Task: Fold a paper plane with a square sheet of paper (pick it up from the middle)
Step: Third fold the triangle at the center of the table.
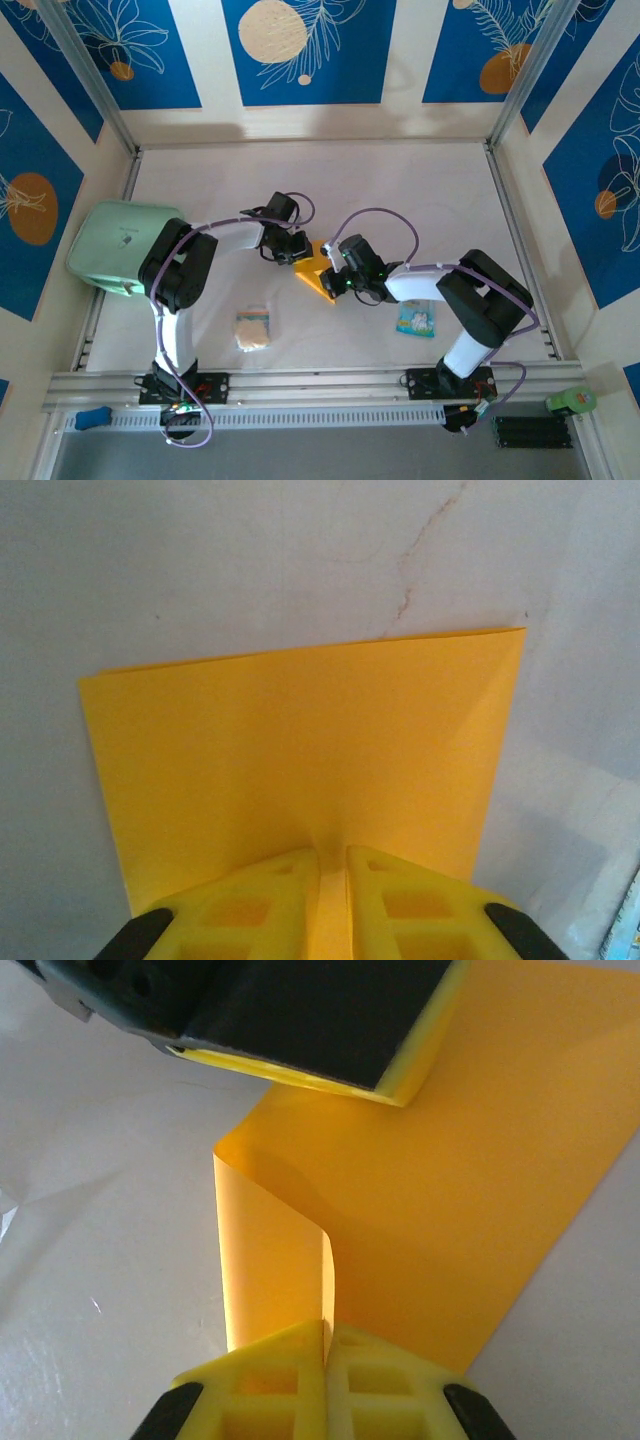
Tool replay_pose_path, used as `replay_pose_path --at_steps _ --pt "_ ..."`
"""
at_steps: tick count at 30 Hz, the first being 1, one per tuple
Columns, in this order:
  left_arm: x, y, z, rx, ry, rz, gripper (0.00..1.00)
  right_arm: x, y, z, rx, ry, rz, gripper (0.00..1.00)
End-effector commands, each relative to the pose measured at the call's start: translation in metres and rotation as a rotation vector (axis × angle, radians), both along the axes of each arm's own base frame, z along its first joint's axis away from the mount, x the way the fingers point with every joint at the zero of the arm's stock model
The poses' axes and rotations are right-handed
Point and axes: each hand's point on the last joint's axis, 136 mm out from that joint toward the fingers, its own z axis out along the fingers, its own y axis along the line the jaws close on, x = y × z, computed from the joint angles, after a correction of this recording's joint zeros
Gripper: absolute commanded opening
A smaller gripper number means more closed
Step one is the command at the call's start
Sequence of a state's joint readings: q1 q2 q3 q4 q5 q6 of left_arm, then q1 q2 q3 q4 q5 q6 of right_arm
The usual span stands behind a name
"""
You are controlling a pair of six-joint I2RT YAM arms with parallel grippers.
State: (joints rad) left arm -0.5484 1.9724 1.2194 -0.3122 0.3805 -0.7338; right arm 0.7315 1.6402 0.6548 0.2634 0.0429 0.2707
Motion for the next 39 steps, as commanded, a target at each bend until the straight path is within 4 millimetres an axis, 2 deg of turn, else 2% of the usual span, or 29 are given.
replay_pose_path --at_steps 1,39 --pt "-0.014 0.006 -0.022 0.066 0.059 -0.02 0.17 0.005 -0.001 -0.002 -0.013 0.014 -0.018 0.0" --pt "-0.013 0.004 -0.017 0.055 0.051 -0.022 0.17 0.002 -0.003 -0.018 -0.054 0.062 -0.018 0.0"
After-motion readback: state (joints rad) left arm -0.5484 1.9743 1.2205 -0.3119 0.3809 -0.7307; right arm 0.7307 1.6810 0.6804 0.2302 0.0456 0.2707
